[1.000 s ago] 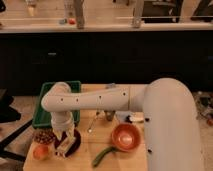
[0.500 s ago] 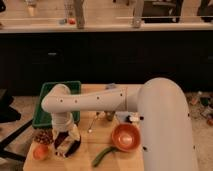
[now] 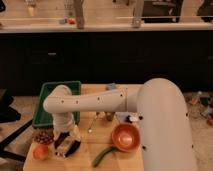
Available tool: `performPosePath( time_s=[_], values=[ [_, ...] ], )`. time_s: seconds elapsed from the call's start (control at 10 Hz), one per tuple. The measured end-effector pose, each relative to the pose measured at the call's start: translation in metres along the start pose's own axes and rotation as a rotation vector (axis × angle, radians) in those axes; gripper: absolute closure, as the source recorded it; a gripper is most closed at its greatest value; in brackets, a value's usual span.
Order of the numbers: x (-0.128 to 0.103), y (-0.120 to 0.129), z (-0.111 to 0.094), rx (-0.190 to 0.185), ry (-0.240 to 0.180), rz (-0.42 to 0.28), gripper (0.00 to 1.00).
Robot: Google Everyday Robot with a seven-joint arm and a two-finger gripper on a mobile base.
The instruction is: Wipe tray with eraser
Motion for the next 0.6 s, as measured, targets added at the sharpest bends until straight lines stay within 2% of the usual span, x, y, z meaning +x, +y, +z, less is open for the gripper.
performPosePath(
  time_s=[0.6],
  values=[
    [-0.0031,-0.0005,0.0103,-0.002,-0.023,0.003,0.25]
  ],
)
